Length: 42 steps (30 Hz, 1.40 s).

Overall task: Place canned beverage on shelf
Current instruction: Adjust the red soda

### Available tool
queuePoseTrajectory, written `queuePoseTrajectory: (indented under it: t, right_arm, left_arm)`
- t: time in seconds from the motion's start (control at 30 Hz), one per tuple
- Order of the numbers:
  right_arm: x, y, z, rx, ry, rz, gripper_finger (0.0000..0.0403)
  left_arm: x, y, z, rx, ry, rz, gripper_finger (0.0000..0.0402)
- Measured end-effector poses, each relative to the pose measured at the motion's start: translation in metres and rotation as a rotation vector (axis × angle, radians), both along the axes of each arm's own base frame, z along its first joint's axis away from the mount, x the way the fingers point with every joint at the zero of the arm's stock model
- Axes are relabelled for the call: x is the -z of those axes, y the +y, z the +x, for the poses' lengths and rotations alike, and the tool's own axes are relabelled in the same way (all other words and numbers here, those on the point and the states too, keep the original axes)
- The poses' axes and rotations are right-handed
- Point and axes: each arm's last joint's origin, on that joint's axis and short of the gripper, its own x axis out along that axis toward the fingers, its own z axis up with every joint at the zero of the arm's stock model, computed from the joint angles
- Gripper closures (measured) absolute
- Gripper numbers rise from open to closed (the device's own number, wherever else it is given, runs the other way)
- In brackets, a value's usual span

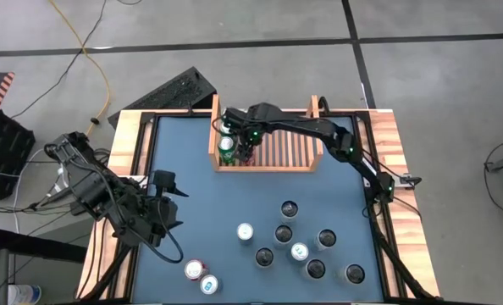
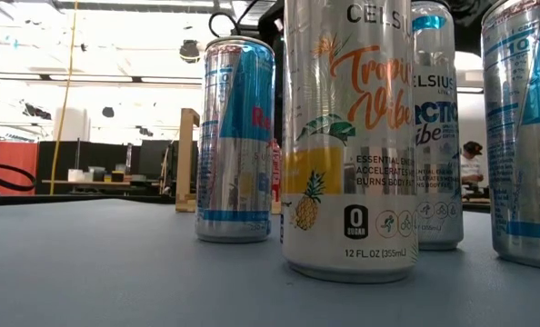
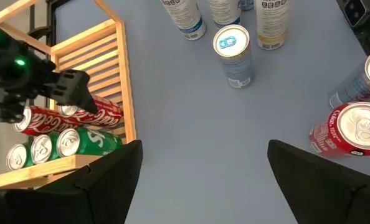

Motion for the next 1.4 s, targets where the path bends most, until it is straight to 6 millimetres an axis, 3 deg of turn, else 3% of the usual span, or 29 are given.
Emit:
queuePoseTrajectory:
  t: [0.2,0.57,0.93,1.4]
  right_arm:
    - [0.0,0.0,0.0,0.002,0.0,-0.004,0.0138]
    - [-0.002,-0.002,-0.003,-0.064,0.027,-0.018,0.0275]
    - [-0.006,-0.002,-0.008,-0.33,0.124,-0.115,0.0274]
    - [-0.007,-0.033,-0.013,-0.503,0.075,-0.139,0.0274]
  left_arm:
    - [0.0,0.0,0.0,0.0,-0.001,0.0,0.0068]
    - [0.0,0.0,0.0,-0.012,-0.002,-0.01,0.0068]
    - [0.0,0.0,0.0,-0.014,-0.003,-0.011,0.0068]
    - [0.0,0.001,0.0,-0.03,-0.018,0.014,0.0068]
